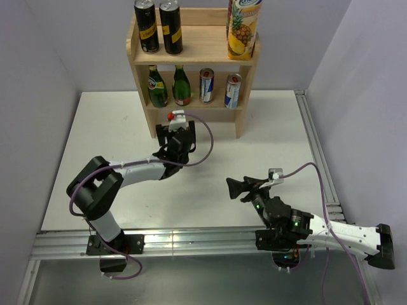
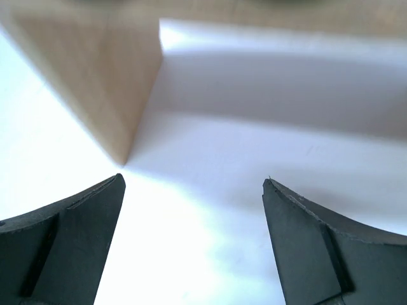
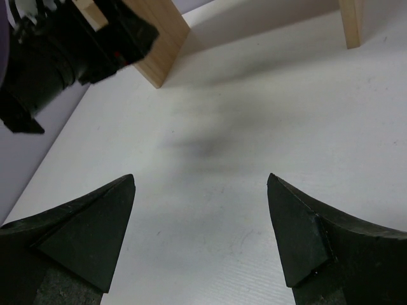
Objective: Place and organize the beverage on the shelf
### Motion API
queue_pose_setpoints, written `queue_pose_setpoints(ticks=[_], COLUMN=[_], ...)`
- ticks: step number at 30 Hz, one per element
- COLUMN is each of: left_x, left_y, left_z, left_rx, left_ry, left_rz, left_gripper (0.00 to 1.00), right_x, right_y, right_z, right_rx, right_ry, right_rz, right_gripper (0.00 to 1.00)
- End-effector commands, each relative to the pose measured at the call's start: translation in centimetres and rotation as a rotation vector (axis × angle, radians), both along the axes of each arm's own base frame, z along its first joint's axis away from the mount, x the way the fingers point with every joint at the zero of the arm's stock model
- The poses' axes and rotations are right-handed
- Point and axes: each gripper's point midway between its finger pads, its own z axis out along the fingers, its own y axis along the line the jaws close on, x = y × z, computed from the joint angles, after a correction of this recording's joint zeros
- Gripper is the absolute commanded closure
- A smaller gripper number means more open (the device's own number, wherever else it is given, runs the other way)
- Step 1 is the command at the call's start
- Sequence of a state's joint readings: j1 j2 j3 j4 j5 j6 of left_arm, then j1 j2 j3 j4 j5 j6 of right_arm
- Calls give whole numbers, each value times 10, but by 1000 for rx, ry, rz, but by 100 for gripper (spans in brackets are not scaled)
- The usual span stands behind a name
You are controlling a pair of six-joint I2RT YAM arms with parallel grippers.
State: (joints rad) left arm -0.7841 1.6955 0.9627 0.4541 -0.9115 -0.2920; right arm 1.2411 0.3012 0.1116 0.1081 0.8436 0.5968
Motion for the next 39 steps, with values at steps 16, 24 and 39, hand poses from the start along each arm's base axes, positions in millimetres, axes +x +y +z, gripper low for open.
queue_pose_setpoints(ticks=[16, 24, 39], left_x=[-188, -229, -229], left_y=[43, 80, 97], left_z=[26, 105, 149], left_rx=[-153, -406, -415], left_ry=[180, 56, -15], left_rz=[-110, -207, -216], left_gripper=[3, 1, 1], right_x=[-16, -33, -37], right_y=[-5, -23, -64], right_z=[112, 225, 258], right_rx=[56, 129, 169], right_ry=[-57, -251, -318], right_rz=[104, 194, 129], right_gripper=[9, 3, 0])
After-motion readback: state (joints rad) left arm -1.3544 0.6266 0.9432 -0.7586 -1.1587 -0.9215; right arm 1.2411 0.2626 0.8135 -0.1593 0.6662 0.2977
